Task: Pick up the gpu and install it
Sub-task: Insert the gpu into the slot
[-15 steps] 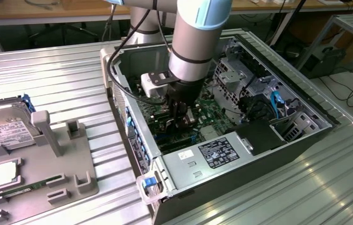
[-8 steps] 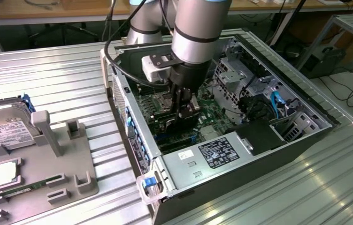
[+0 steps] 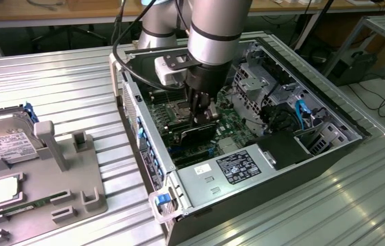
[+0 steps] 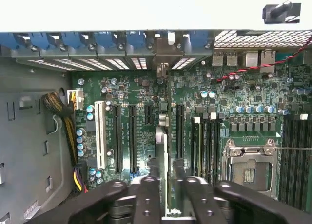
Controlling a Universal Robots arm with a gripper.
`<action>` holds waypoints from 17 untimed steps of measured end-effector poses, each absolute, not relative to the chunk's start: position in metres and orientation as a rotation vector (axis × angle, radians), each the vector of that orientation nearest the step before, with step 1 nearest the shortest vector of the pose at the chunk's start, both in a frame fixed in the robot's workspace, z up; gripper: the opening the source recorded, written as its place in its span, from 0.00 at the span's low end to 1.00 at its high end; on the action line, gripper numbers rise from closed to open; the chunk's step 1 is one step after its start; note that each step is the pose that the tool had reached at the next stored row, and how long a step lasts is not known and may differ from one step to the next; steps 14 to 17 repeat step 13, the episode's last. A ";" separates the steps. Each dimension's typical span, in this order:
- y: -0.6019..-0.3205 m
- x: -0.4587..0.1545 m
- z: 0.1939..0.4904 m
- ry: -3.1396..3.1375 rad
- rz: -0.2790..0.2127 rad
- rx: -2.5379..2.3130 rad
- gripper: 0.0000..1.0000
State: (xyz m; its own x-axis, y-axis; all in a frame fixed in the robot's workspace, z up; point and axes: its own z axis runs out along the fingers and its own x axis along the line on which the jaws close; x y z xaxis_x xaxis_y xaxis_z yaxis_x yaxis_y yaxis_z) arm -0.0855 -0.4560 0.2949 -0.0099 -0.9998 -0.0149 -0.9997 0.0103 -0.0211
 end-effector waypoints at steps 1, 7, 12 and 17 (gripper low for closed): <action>-0.456 -0.085 0.295 2.215 -0.007 -2.192 0.14; -0.456 -0.085 0.295 2.215 -0.007 -2.192 0.11; -0.456 -0.085 0.295 2.215 -0.007 -2.192 0.11; -0.456 -0.085 0.295 2.215 -0.007 -2.192 0.11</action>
